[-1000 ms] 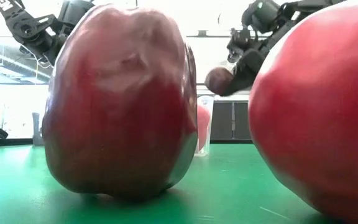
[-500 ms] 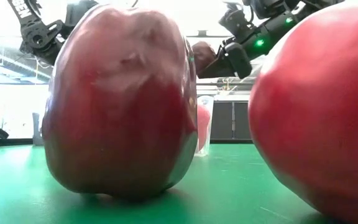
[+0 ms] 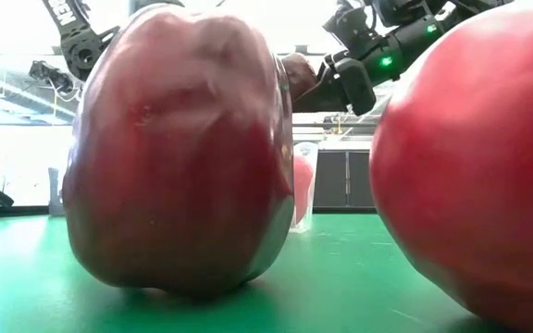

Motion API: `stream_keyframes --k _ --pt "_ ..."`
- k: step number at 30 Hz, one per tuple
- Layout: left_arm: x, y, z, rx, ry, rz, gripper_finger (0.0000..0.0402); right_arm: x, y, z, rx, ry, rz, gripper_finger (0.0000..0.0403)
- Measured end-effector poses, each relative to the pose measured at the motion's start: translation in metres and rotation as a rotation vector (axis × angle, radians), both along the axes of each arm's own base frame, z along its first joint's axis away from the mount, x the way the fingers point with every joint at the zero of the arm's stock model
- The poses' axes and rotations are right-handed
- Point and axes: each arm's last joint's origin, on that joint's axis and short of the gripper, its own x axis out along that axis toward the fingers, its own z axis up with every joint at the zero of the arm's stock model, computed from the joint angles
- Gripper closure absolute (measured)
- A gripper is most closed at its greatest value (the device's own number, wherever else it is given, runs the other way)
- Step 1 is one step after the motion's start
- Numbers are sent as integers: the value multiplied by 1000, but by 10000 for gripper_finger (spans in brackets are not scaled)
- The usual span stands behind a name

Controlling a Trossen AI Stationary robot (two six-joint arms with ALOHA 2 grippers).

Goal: Sort produce into baskets
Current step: Put the red apple into the top black bin

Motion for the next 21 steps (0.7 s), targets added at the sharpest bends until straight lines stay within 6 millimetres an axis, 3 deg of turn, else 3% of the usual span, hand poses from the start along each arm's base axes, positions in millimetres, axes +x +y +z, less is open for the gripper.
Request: stream_keyframes --k 8,15,21 --pt "7 -4 9 6 -29 -64 1 0 -1 1 -25 -9 -43 118" --pt "18 2 18 -52 24 109 7 1 -6 6 18 -82 -114 117" --pt "25 3 31 -49 -11 121 9 0 -15 6 45 -97 -148 117"
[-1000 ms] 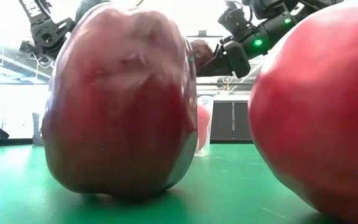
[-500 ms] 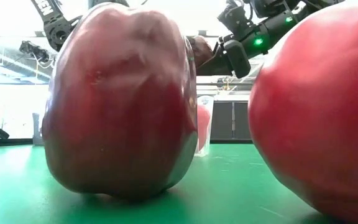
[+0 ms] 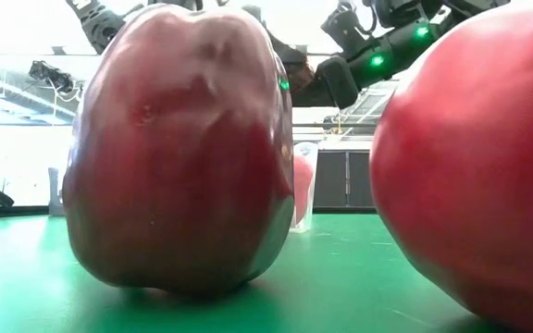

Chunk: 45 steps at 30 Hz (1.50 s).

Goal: Sort produce into baskets
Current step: Put the red apple into the top black bin

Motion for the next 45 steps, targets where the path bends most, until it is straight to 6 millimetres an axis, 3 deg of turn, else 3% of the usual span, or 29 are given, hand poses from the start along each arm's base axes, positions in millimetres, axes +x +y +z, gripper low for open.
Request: stream_keyframes --k 12,21,25,29,34,38,45 --pt "0 2 -2 -9 32 62 15 0 -5 2 7 -23 -10 117" --pt "0 2 0 -2 17 61 148 0 -5 2 7 -26 -11 117" --pt "0 2 0 -2 15 61 149 0 -5 2 11 -28 -17 117" --pt "-1 3 2 25 25 88 141 -2 -9 0 113 -67 -148 110" --pt "-16 5 13 66 129 231 142 -11 -25 -11 160 -11 -396 82" --pt "-37 4 26 75 239 289 138 -21 -37 -21 210 74 -487 65" --pt "-75 -1 45 76 374 321 134 -25 -41 -26 425 111 -382 61"
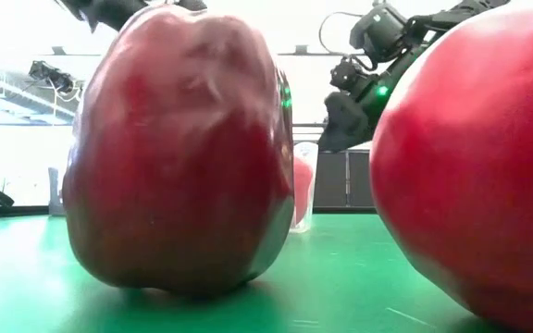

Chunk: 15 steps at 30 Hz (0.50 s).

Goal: Sort produce into baskets
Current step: Put the red apple into the top black bin

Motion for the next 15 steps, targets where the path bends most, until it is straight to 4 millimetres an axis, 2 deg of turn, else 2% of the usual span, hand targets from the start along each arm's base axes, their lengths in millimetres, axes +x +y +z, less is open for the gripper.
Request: stream_keyframes --k 7,9,15 --pt "-35 -7 -1 -76 151 127 133 2 12 2 -46 19 68 73" --pt "-43 -11 -6 -95 208 161 133 3 20 4 -93 28 80 79" --pt "-61 -15 -23 -132 228 188 133 4 42 8 -224 61 55 97"
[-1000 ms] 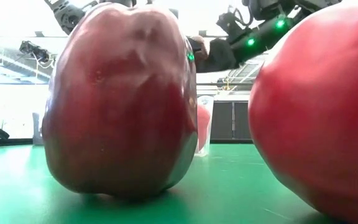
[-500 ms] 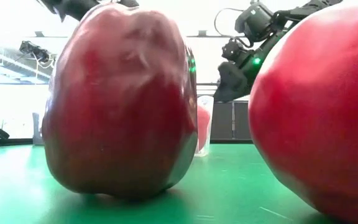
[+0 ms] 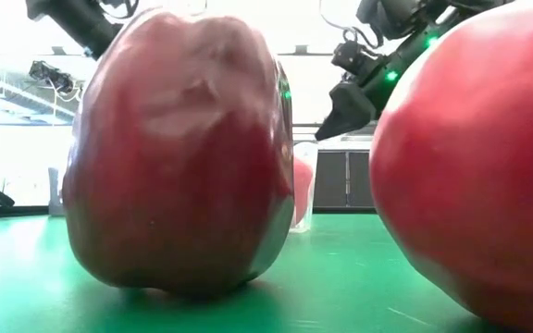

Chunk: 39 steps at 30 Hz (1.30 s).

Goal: Sort produce into baskets
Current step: Put the red apple into the top black bin

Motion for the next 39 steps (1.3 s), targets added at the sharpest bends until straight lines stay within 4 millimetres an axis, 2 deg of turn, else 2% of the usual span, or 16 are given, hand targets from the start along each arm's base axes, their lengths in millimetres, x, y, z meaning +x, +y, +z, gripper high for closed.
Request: stream_keyframes --k 5,12,17,23,33,36,39 --pt "-26 -2 -13 -51 21 47 133 -1 6 -1 14 -9 -18 109" --pt "-57 -3 -15 -98 -26 111 133 0 7 -1 40 -25 -17 114" --pt "-71 -4 -33 -190 60 211 133 1 9 -1 139 -76 6 114" --pt "-74 -4 -46 -224 54 273 132 2 9 0 152 -102 19 114" --pt "-76 -3 -47 -206 34 335 132 3 9 0 152 -103 19 114" --pt "-74 -3 -42 -196 15 334 132 3 9 0 152 -104 19 114" --pt "-69 -1 -28 -144 -41 324 132 3 9 1 146 -112 23 114"
